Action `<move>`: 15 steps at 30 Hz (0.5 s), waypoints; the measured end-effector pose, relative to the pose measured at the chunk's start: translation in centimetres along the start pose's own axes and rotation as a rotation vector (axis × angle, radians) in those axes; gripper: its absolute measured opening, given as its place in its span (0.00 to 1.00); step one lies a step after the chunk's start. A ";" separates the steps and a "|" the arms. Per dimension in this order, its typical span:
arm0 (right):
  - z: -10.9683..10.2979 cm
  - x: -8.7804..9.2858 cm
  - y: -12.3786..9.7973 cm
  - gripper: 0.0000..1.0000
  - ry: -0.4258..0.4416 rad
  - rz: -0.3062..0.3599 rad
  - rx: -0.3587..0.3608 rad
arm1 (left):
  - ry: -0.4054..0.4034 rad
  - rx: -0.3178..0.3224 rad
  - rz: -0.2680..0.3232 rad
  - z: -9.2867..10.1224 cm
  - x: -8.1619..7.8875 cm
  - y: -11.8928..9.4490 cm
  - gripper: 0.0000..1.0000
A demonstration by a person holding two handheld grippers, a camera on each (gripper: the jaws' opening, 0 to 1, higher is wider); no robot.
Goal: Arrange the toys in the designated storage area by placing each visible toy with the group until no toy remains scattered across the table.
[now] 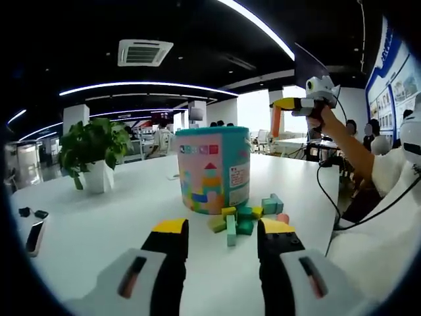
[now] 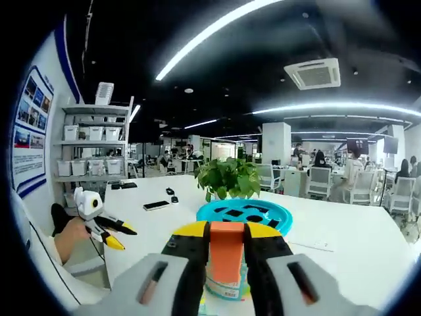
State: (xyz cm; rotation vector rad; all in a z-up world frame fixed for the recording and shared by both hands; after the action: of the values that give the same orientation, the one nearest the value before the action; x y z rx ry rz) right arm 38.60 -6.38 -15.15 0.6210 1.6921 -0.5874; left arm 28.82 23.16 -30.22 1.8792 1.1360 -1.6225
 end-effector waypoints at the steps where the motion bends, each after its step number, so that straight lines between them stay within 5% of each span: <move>1: 0.4 -0.3 0.0 0.20 0.006 -0.007 0.023 | -0.001 0.002 -0.001 0.0 0.0 0.1 0.43; 6: 1.7 -2.4 0.1 0.20 0.017 0.011 0.038 | -0.002 0.005 -0.002 0.1 -0.1 0.3 0.43; 15: 0.8 -5.7 2.6 0.20 -0.013 0.048 -0.006 | 0.002 0.008 -0.006 0.3 -0.1 0.3 0.43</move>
State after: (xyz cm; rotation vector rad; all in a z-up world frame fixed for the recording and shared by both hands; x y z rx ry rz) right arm 41.91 -5.54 -9.90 0.6503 1.6619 -0.5506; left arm 28.87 22.79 -30.27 1.8845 1.1383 -1.6311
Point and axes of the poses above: the point that each gripper's makers call its tool centre point, and the gripper's own axes: y roughly forward along the fingers, z roughly to its right, x roughly out of its underside, the point moved 4 cm from there along -y, roughly backward along the fingers, and after that the axes turned 13 degrees about y, right-handed, at the moved point
